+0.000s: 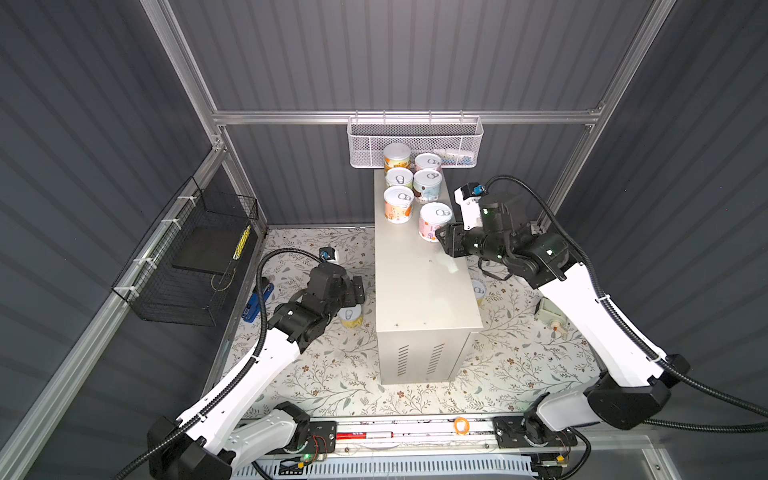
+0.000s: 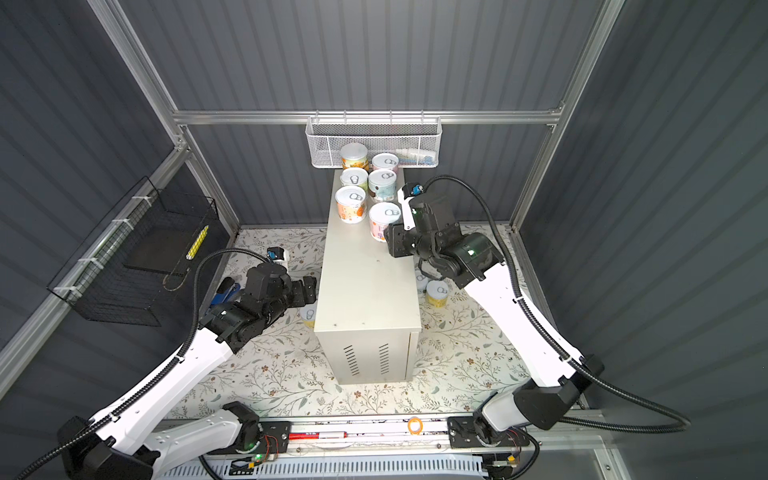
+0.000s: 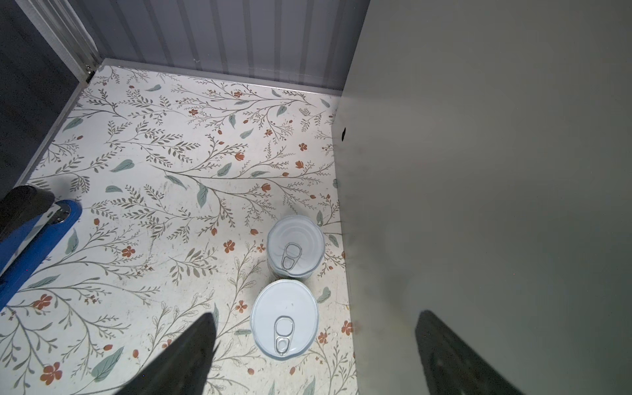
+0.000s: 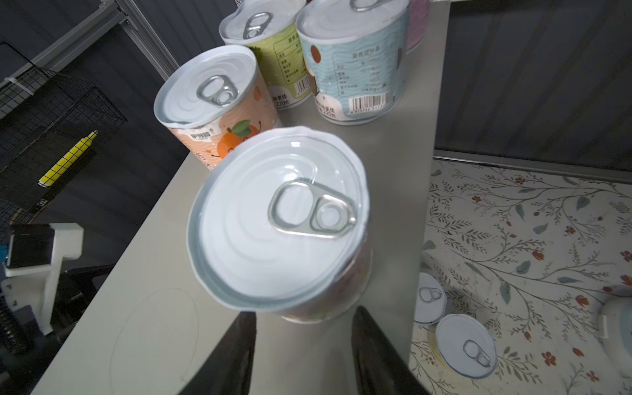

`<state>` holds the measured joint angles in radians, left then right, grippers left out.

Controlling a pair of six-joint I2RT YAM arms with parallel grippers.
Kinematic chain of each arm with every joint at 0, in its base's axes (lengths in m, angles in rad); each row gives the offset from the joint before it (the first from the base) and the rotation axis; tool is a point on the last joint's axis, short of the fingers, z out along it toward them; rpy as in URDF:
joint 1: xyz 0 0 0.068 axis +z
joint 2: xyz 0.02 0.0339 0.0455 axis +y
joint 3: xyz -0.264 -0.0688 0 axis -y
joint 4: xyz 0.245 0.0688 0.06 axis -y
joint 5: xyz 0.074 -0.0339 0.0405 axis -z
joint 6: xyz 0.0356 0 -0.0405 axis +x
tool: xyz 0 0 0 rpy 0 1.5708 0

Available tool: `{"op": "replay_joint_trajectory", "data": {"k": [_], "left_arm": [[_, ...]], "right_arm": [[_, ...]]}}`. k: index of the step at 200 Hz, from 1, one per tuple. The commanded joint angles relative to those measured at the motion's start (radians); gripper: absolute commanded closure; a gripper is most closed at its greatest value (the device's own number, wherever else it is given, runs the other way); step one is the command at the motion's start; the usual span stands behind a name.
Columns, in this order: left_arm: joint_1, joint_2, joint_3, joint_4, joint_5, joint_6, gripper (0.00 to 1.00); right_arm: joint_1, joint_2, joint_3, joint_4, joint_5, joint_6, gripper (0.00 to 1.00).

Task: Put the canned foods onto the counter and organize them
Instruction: 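Lower the pink-labelled can beside the orange-labelled can with the right gripper, then open the right gripper and withdraw it down beside the cabinet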

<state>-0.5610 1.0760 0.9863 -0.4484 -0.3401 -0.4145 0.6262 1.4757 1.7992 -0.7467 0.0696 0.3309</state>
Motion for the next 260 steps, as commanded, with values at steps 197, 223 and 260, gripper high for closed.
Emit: {"op": "replay_joint_trajectory", "data": {"k": [197, 223, 260], "left_arm": [[0.009, -0.011, -0.043, 0.024, -0.015, -0.010, 0.08], [0.009, -0.005, -0.048, 0.026, -0.009, -0.011, 0.08], [0.010, -0.018, -0.069, 0.026, -0.032, -0.006, 0.06]], "right_arm": [[-0.052, 0.220, 0.239, -0.003, 0.004, -0.021, 0.47], [-0.052, 0.218, 0.257, -0.025, -0.005, -0.018, 0.46], [-0.043, 0.126, 0.175, -0.016, -0.026, 0.005, 0.42]]}}
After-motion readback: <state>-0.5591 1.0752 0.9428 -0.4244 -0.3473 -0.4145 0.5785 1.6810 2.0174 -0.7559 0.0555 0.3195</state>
